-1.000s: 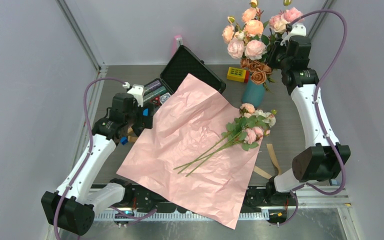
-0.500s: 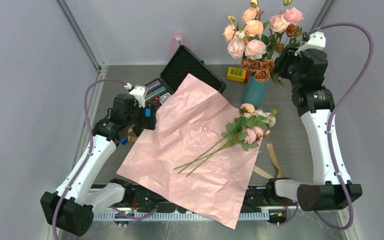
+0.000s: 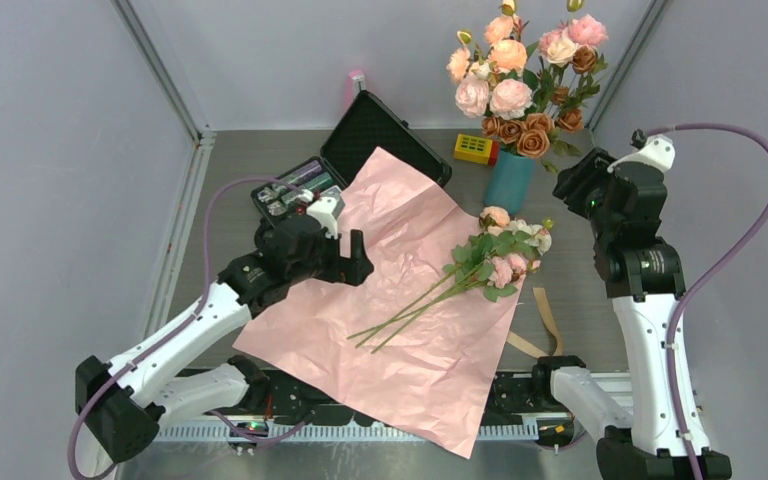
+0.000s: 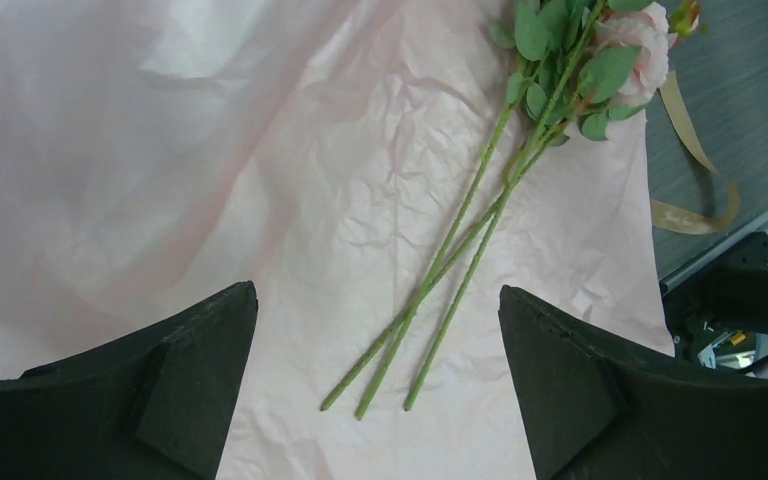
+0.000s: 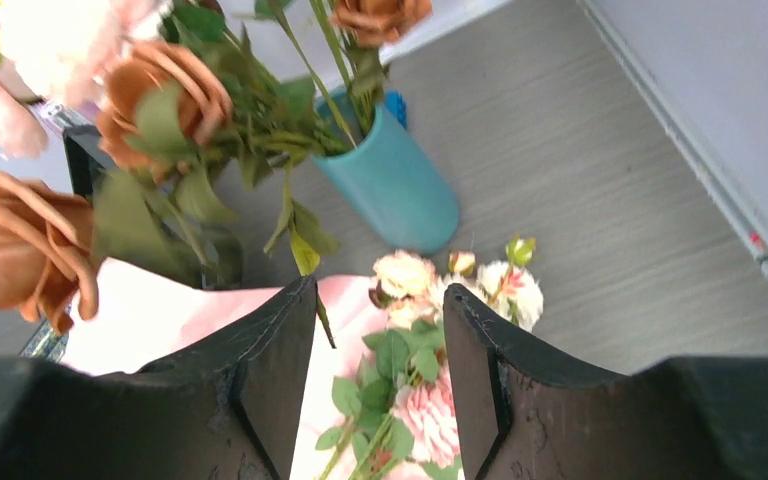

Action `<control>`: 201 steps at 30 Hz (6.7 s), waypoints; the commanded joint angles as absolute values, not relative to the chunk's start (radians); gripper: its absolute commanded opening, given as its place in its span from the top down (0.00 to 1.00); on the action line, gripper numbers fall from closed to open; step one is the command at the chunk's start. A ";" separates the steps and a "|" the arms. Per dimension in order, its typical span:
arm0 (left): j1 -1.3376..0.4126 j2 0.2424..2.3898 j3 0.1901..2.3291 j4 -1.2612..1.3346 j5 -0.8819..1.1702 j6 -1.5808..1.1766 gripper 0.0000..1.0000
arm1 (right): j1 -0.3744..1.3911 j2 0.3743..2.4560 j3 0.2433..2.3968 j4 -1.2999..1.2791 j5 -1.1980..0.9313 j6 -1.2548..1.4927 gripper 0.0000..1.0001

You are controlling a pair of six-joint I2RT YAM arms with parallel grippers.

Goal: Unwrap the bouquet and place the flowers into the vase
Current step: Place the fake flower in the vase, then pick up the fake flower from the wrapping paper.

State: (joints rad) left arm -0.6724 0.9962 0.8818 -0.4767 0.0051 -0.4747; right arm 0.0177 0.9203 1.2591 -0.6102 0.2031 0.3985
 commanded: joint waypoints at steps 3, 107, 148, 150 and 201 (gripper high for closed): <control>-0.808 1.116 0.861 -0.287 -0.044 -0.528 0.13 | 0.015 0.823 1.164 -0.713 0.188 0.491 0.45; -1.100 1.575 0.930 0.103 -0.336 -0.185 1.00 | 0.015 0.762 0.972 -0.703 0.064 0.595 0.45; -1.096 1.016 0.612 0.416 -0.021 -0.845 1.00 | 0.467 0.883 0.752 0.079 -0.562 0.924 0.27; -1.096 1.013 0.610 0.415 -0.027 -0.846 1.00 | 0.468 0.881 0.751 0.053 -0.525 0.916 0.28; -1.095 1.060 0.629 0.388 -0.036 -0.884 1.00 | 0.479 0.883 0.637 0.141 -0.403 1.035 0.61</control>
